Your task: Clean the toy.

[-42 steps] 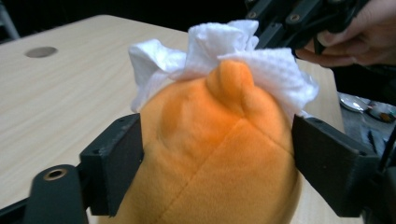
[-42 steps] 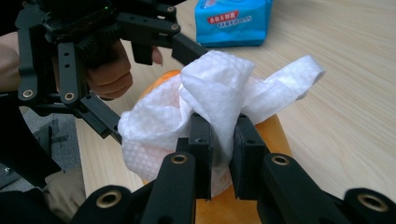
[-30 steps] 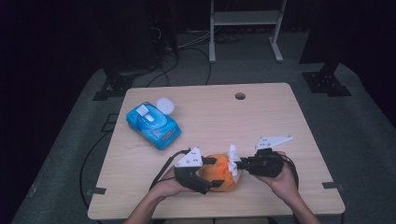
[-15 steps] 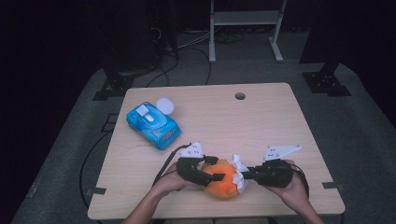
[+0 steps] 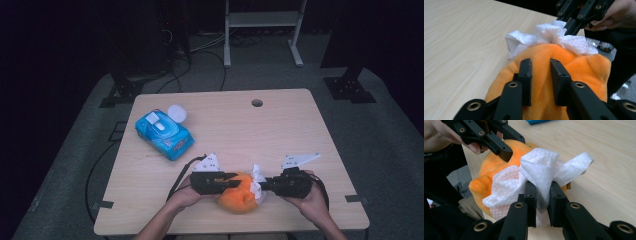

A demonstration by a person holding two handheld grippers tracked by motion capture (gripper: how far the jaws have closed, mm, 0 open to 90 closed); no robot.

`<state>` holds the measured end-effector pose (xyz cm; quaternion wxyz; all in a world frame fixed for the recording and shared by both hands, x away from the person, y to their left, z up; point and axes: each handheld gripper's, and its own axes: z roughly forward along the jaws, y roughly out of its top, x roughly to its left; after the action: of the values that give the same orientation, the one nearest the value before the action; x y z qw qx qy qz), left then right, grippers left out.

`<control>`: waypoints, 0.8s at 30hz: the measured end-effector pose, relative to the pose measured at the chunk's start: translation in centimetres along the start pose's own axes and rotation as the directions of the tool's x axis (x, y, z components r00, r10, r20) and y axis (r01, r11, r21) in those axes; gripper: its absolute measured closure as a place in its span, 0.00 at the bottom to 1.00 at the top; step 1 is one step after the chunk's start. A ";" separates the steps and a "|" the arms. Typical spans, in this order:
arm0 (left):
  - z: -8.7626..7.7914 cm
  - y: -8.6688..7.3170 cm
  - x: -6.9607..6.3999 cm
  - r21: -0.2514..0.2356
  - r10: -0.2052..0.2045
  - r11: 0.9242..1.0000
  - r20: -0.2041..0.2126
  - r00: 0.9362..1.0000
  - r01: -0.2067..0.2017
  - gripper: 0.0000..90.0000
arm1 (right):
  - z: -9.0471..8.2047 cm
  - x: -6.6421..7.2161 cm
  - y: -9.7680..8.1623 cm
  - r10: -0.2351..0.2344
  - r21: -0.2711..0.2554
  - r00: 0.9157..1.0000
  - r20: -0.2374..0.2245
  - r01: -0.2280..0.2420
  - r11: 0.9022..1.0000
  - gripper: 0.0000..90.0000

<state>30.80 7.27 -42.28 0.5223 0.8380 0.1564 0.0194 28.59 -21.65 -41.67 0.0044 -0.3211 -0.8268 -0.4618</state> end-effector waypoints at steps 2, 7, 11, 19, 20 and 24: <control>0.0 0.2 -0.1 -0.009 0.006 1.000 -0.016 1.000 -0.007 0.84 | -0.1 -0.2 0.2 0.010 -0.008 1.000 0.002 -0.010 1.000 0.87; -0.2 0.5 0.1 -0.032 0.001 0.999 -0.019 1.000 -0.002 0.85 | -0.2 -0.6 0.2 0.025 -0.027 1.000 0.001 -0.025 0.999 0.87; -0.5 1.3 0.9 -0.058 -0.011 0.998 -0.045 0.999 0.008 0.85 | -0.4 -1.2 0.9 0.040 -0.057 0.999 -0.005 -0.041 0.998 0.87; -1.1 3.4 2.7 -0.096 0.019 0.995 -0.181 0.983 -0.037 0.85 | -0.9 -3.0 2.7 0.063 -0.111 0.997 0.036 -0.059 0.992 0.87; -0.8 3.5 2.9 -0.102 0.021 0.994 -0.197 0.980 -0.041 0.85 | -0.9 -3.2 2.8 0.064 -0.111 0.997 0.051 -0.058 0.992 0.87; 0.2 2.6 3.6 -0.105 -0.001 0.994 -0.210 0.978 -0.021 0.83 | -1.1 -4.2 2.2 0.075 -0.109 0.992 0.099 -0.064 0.992 0.87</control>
<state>34.86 7.06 -40.56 0.5469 0.8029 0.2053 0.1188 32.84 -23.90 -40.62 -0.0392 -0.3730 -0.7887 -0.4872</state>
